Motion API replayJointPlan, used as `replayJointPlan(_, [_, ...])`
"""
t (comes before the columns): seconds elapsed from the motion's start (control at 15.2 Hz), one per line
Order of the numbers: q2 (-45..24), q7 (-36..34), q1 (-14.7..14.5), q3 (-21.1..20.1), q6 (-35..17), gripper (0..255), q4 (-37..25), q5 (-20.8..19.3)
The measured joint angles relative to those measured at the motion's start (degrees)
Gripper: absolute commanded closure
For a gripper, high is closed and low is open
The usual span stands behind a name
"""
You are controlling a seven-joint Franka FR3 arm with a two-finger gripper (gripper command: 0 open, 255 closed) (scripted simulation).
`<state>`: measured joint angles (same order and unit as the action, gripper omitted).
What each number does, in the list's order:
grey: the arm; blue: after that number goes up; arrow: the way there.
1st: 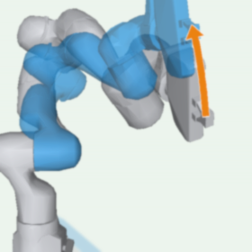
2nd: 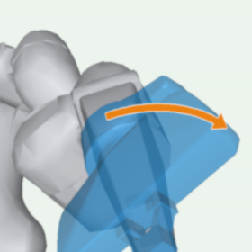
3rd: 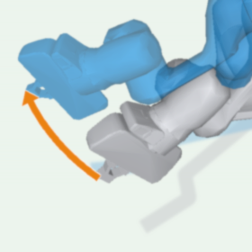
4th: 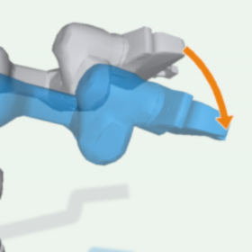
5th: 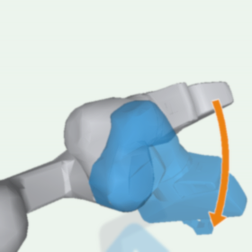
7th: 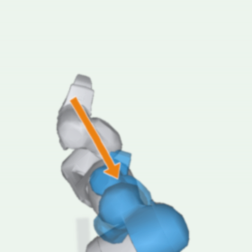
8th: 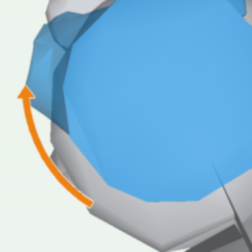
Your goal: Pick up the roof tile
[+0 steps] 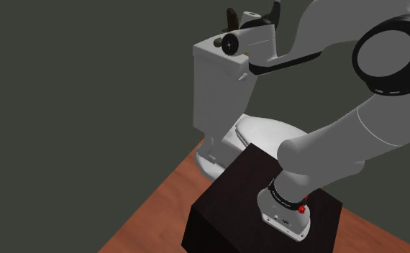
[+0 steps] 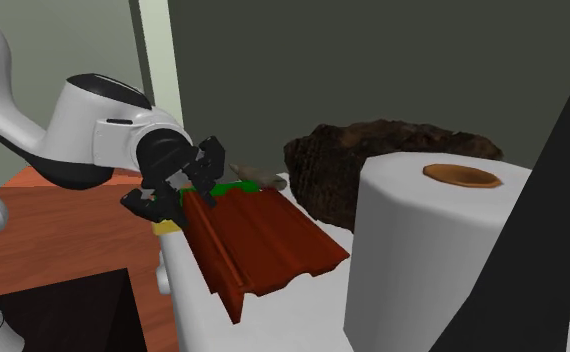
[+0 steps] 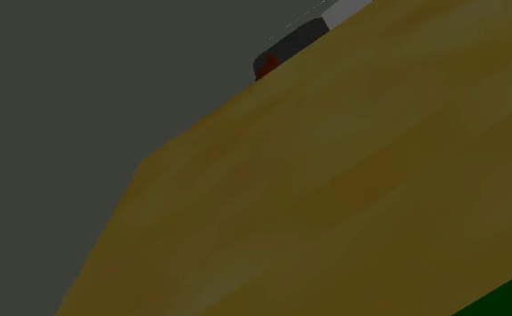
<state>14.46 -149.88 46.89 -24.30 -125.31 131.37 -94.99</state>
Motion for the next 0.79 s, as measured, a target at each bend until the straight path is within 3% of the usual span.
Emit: replayJointPlan(0.79, [2.83,8.77,-0.28,1.55,-1.95,255,-4.45,5.26])
